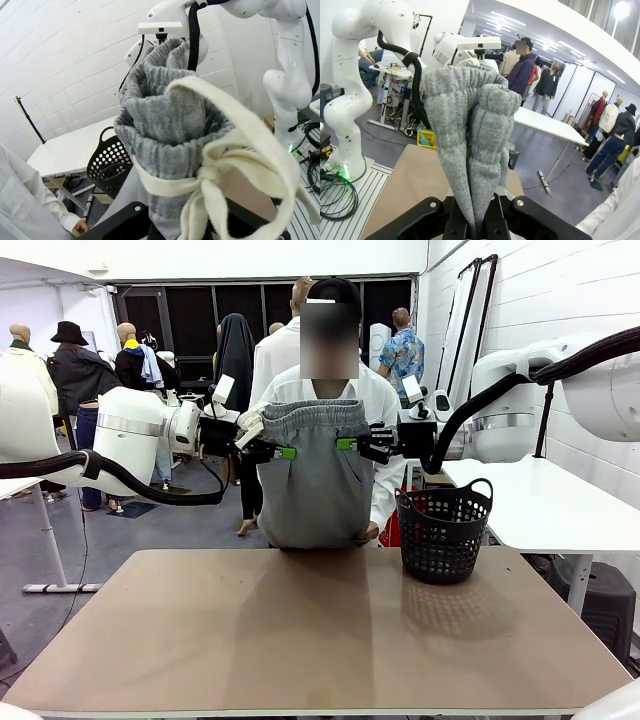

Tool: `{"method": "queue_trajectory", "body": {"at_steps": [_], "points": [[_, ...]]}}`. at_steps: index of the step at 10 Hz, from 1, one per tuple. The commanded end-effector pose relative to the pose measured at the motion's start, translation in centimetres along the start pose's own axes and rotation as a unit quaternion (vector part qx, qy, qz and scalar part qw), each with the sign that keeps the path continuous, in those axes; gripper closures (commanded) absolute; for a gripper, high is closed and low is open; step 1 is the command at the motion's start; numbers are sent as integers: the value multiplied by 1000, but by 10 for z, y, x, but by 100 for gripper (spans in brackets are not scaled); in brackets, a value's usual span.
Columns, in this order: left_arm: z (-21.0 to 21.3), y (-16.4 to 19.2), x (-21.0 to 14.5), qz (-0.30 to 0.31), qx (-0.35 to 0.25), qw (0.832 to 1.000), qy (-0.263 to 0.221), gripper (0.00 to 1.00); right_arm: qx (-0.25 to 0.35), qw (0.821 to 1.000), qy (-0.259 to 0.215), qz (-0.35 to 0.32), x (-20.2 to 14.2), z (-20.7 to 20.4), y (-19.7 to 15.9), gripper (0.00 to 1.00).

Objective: Fold the training pants.
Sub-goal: Release the ends of the Training pants and then grab the overlapped ends.

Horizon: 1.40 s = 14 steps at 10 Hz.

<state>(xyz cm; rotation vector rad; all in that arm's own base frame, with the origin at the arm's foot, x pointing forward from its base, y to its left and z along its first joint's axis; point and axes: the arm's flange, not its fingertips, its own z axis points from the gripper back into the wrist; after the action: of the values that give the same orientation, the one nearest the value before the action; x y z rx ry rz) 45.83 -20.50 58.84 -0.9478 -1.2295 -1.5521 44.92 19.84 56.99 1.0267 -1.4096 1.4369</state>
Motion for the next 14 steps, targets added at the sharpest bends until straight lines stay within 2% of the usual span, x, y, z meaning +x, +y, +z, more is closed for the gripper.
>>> {"method": "queue_trajectory", "body": {"at_steps": [1,14], "points": [[1,-4,3,-9,8,1000,-9,100,2,1000,-4,2,3,-2,0,100],[1,-4,3,-9,8,1000,-9,100,2,1000,-4,2,3,-2,0,100]]}}
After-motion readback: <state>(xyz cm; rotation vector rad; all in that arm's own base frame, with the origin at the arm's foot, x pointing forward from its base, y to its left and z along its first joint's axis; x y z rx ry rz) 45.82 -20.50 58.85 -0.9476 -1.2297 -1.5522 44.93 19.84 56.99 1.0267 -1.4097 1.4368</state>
